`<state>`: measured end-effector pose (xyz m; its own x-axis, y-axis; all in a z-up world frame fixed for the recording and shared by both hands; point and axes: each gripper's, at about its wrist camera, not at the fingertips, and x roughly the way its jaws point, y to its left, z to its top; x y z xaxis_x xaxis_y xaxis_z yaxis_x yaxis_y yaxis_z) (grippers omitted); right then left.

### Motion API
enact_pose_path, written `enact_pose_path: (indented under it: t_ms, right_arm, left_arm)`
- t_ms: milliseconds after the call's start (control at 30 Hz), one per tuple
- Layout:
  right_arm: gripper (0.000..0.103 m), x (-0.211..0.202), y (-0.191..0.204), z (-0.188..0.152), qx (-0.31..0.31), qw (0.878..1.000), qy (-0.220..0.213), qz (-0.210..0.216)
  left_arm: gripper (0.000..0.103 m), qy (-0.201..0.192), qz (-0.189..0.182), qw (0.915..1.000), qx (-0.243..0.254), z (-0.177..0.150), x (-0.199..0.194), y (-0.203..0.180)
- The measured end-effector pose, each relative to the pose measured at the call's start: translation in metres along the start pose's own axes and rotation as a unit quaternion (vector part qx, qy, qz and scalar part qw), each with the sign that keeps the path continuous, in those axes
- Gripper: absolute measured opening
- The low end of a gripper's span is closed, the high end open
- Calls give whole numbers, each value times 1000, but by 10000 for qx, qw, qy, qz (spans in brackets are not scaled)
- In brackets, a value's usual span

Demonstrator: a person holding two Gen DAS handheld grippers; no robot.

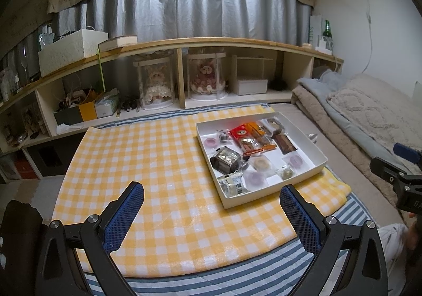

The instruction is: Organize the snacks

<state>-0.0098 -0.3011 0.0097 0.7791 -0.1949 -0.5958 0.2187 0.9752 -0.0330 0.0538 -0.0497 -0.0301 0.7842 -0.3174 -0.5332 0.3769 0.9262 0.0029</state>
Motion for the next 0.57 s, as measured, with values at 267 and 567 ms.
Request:
enact_pose_path:
  t_ms: [267, 567]
  right_arm:
    - [103, 1, -2, 1, 30, 10000, -2, 4]
    - [103, 2, -4, 2, 38, 10000, -14, -21]
  left_arm:
    - [103, -18, 5, 10000, 13, 0, 0, 0]
    - [103, -63, 18, 10000, 41, 1, 0, 2]
